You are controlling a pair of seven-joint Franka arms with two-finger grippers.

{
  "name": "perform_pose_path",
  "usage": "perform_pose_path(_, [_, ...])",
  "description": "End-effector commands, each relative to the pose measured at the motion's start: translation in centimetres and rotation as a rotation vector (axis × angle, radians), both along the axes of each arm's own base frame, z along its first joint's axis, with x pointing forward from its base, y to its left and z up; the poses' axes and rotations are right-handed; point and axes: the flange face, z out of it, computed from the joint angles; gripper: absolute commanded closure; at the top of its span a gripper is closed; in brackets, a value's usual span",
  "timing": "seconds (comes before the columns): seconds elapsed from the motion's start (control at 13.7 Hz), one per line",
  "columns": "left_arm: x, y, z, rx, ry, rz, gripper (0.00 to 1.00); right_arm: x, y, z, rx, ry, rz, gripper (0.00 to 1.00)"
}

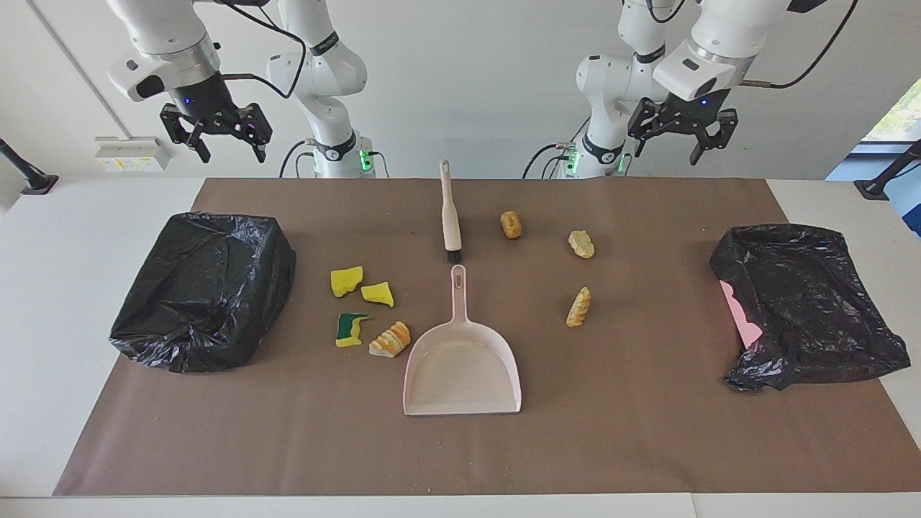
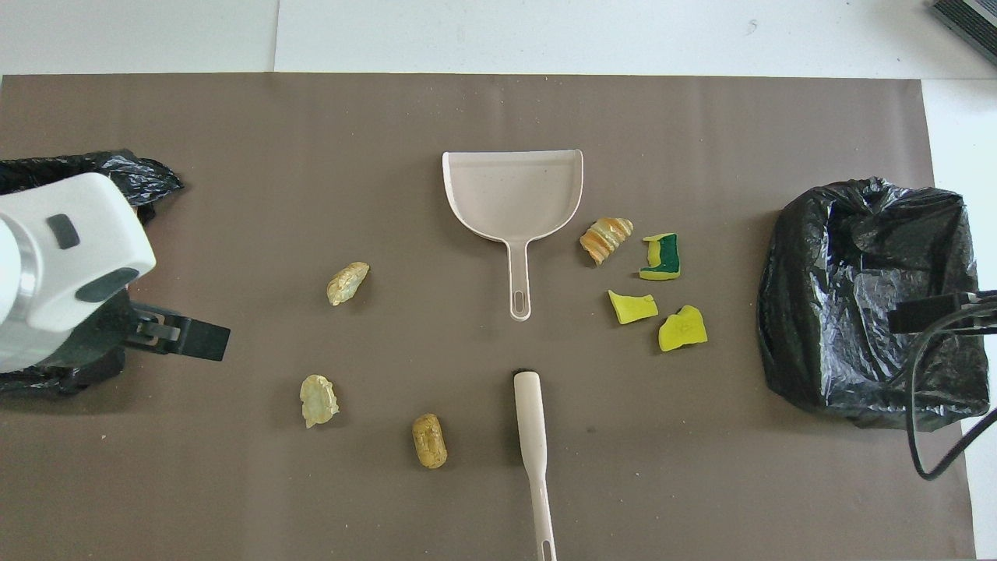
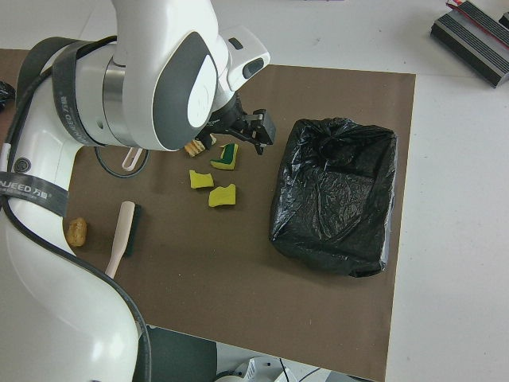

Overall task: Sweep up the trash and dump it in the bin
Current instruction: 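Reach the left gripper down to the wooden brush handle and grasp it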

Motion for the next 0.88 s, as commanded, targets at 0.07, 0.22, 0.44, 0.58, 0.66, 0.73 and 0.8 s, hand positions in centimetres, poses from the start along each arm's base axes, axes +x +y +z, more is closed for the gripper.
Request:
perform_pose_path(0.07, [-5.9, -5.9, -3.4, -0.014, 0.015, 0.003, 0.00, -0.6, -0.6, 0.0, 0.013, -0.007, 0.021, 0.00])
perform_pose_path(0.22, [-8.1, -10.1, -6.3, -0.004, 0.017, 0.022, 0.00, -0.4, -0.5, -0.1, 0.012, -0.013, 0.021, 0.00])
perform_pose_path(0.44, [-10.8, -14.8, -9.4, -0.017, -0.012, 0.072, 0.00, -0.3, -0.5, -0.1, 0.012, -0.019, 0.019, 0.00])
perform_pose_path(0.58, [-12.7, -17.4, -11.2, -0.024, -0.018, 0.082, 0.00, -0.3, -0.5, -0.1, 0.012, -0.019, 0.016, 0.00])
perform_pose_path(0.66, [-13.5, -18.7, -12.4, -0.024, -0.021, 0.098, 0.00, -0.3, -0.4, -0.1, 0.012, -0.018, 0.018, 0.00])
perform_pose_path(0.73, [-14.3, -20.4, -13.8, -0.041, -0.035, 0.115, 0.00, -0.5, -0.4, -0.2, 0.012, -0.008, 0.021, 0.00])
perform_pose_path(0.8, [-15.2, -21.6, -15.0, -0.050, -0.043, 0.137, 0.00, -0.6, -0.4, -0.2, 0.013, -0.005, 0.022, 0.00])
